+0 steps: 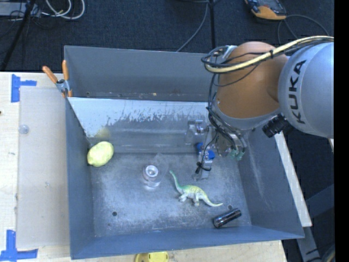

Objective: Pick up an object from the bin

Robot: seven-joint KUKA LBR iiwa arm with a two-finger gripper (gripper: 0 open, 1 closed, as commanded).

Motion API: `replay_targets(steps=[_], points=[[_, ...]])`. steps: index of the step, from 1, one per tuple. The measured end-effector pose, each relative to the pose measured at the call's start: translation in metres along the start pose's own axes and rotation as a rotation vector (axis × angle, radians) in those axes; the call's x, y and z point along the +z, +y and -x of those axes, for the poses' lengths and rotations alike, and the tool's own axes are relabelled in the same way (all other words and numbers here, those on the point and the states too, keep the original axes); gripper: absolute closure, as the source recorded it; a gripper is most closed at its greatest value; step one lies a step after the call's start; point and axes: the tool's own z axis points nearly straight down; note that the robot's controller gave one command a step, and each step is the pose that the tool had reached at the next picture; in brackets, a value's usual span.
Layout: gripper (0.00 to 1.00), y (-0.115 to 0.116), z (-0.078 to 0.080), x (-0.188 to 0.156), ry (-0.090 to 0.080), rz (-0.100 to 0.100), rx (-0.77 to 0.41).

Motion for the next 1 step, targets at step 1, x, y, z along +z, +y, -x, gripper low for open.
replay_targets(steps=[1], points=[[0.00, 0.0000, 0.0000, 0.0000, 0.000, 0.000, 0.000]])
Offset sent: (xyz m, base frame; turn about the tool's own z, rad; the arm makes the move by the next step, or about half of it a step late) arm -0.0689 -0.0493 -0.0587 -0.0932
